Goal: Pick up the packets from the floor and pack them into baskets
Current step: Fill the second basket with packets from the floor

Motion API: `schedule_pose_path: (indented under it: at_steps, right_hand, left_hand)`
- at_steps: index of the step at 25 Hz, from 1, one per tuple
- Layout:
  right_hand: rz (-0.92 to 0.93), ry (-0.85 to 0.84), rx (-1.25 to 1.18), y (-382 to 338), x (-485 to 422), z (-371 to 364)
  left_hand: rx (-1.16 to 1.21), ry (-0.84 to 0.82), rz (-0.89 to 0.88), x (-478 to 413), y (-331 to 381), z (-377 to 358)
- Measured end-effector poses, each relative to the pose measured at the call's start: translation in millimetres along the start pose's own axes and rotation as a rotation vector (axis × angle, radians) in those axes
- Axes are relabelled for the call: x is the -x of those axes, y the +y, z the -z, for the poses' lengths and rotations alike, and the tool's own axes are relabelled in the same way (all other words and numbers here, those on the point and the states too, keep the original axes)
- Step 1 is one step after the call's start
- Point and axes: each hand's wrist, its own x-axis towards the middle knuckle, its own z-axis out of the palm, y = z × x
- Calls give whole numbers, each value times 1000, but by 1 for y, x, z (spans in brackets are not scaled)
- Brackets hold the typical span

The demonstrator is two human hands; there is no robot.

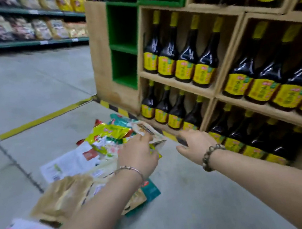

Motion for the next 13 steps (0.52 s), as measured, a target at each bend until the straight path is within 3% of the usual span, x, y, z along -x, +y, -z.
schedule_pose_path:
  at_steps: [7,13]
  right_hand:
    - [25,-256,-89,-60,-41,-76]
    - [-226,-504,-455,-106,-71,-165]
  left_hand:
    - [114,-137,251,23,-92,-38]
    - [28,-194,356,40,-167,-35]
